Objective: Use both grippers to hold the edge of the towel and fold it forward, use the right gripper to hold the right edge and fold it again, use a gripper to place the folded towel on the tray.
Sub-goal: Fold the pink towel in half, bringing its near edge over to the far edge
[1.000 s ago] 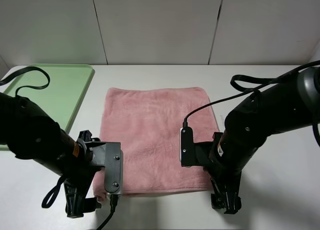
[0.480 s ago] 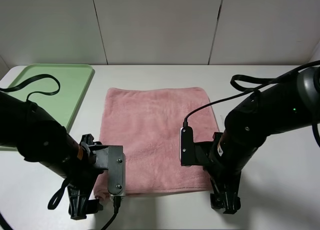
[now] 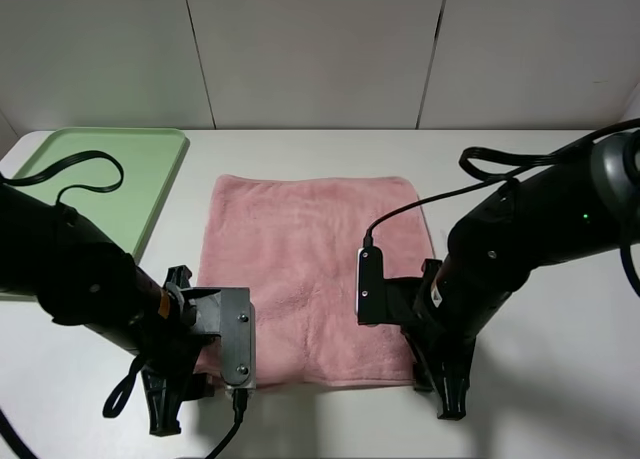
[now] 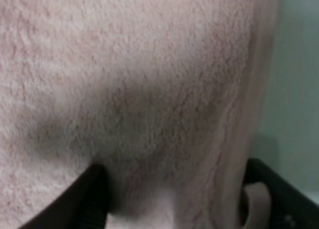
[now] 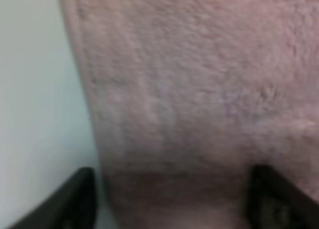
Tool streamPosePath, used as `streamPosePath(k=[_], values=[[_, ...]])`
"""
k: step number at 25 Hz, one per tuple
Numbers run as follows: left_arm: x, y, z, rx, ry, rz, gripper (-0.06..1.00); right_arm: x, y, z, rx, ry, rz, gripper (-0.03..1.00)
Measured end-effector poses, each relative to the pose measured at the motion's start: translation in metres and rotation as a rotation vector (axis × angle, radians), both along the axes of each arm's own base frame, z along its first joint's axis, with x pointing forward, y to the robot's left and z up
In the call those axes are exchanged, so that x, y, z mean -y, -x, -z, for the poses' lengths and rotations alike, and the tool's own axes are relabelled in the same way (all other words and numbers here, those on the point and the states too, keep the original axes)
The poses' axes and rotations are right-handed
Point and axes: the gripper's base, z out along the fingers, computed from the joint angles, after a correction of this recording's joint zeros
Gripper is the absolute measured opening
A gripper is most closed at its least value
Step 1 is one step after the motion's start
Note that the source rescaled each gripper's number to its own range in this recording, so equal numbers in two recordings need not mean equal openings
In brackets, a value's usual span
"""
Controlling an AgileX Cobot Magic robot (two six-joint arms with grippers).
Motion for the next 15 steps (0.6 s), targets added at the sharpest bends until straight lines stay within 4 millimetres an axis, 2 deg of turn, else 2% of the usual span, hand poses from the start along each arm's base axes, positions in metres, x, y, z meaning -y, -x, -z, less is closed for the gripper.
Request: streamPosePath(k=[2,7,11,12,15], values=[[0.0002,-0.0003,0.0002,0.003,0.002,0.001,0.45,-0.0004,-0.0005,0.0001,0.005,-0.004,-0.003,0.47],[0.0012,-0.0015,0.0003,0.016,0.011,0.005,0.24,-0.0011,-0.0014,0.0001,0.015,-0.012,-0.004,0.29],[0.0014,-0.0020,0.0006,0.022,0.012,0.014,0.03,-0.0020,-0.0025,-0.0002,0.023,-0.017,-0.007,0.06],[0.0014,-0.0020,0.0006,0.023,0.011,0.014,0.01,-0.0019,-0.0024,-0.0002,0.023,-0.016,-0.007,0.00],[0.0014,-0.0020,0.0006,0.023,0.011,0.014,0.01,-0.0019,-0.0024,-0.0002,0.023,-0.016,-0.007,0.00]])
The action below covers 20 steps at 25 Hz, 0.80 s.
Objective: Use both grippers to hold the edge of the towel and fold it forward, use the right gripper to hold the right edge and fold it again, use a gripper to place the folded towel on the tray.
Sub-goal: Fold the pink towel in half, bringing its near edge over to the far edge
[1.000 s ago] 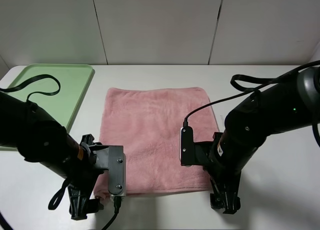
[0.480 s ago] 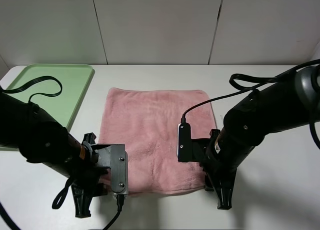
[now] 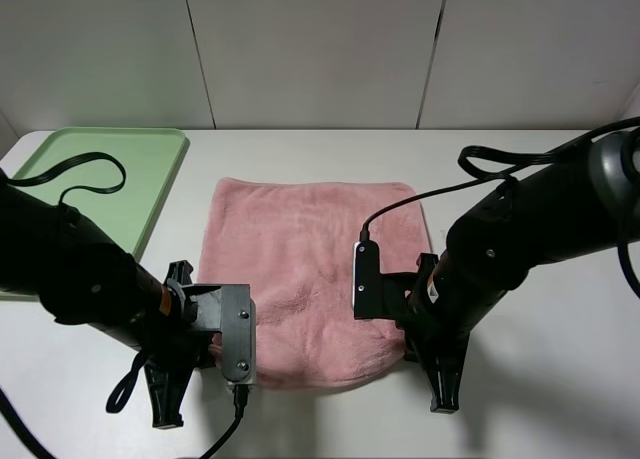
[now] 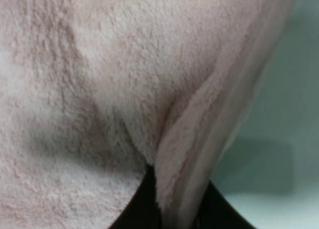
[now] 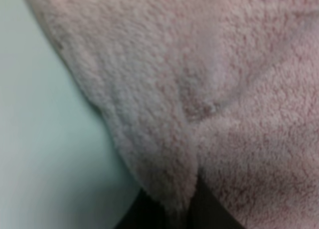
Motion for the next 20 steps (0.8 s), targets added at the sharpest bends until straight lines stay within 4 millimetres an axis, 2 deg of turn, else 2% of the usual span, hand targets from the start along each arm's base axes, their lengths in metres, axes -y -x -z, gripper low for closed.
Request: streamPosePath(k=[20], values=[[0.0001,-0.0002,0.0000,0.002,0.001,0.001,0.01,0.0002,0.0011,-0.0001,-0.021,0.000,0.060,0.00]])
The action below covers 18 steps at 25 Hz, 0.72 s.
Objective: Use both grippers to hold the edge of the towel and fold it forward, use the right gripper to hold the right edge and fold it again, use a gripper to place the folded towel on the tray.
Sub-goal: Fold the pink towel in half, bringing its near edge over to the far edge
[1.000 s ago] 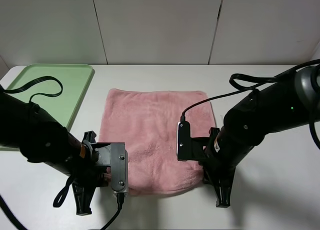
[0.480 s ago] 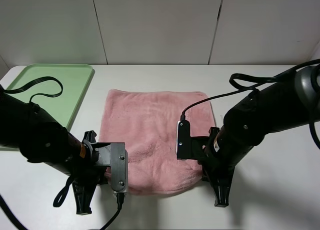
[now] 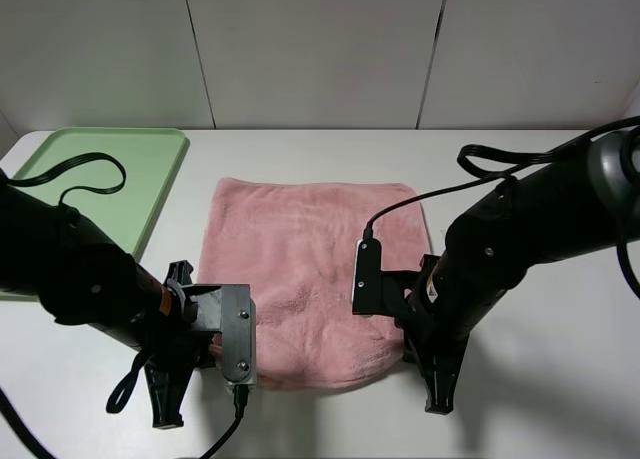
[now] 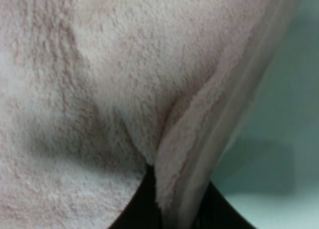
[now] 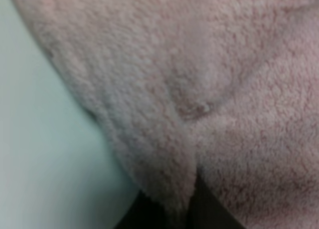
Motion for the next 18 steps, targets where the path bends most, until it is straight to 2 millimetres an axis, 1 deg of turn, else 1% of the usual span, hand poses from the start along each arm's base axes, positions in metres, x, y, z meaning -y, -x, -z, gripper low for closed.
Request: streamPosePath(k=[5,9,11,18], values=[[-0.002,0.002,-0.003,-0.013,-0.012,0.000,0.00,0.001,0.002,0.000,-0.036,0.017,0.038,0.00],[-0.004,0.005,-0.015,-0.012,-0.009,0.001,0.00,0.003,0.005,-0.003,-0.070,0.034,0.095,0.00],[-0.005,0.006,-0.022,-0.006,-0.002,0.001,0.00,0.007,0.010,-0.006,-0.105,0.056,0.122,0.00],[-0.010,0.011,-0.044,0.012,0.019,0.003,0.00,0.012,0.018,-0.039,-0.090,0.025,0.135,0.00]])
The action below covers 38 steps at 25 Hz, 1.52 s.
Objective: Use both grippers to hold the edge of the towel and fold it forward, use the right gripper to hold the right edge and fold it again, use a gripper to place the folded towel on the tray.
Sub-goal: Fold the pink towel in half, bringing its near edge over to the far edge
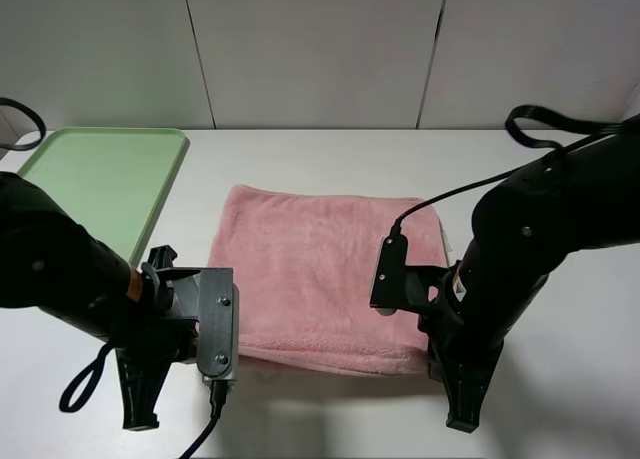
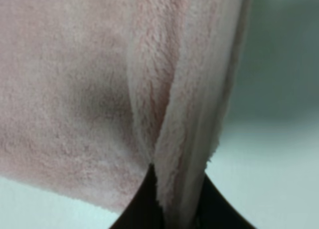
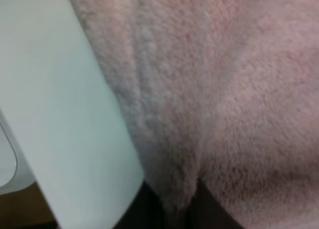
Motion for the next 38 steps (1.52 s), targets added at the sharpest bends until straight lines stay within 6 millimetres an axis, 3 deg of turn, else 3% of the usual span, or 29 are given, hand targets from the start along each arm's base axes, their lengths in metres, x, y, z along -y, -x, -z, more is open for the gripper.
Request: streamPosePath(k=[9,15,19,30,34,38], values=[[-0.009,0.015,-0.031,0.005,0.018,0.014,0.00,0.008,0.014,-0.041,0.019,-0.064,0.022,0.00],[-0.007,0.037,-0.050,0.002,0.039,0.060,0.00,0.014,0.023,-0.057,-0.002,-0.083,0.059,0.00],[-0.009,0.041,-0.055,-0.012,0.048,0.008,0.00,0.017,0.029,-0.066,-0.012,-0.104,0.079,0.00],[-0.010,0.037,-0.056,0.043,0.043,0.030,0.00,0.019,0.030,-0.072,0.015,-0.117,0.072,0.00],[-0.013,0.026,-0.057,0.077,0.076,-0.019,0.00,0.019,0.028,-0.072,0.037,-0.109,0.058,0.00],[-0.021,0.014,-0.058,0.104,0.093,-0.087,0.00,0.013,0.019,-0.085,0.091,-0.138,0.047,0.00]])
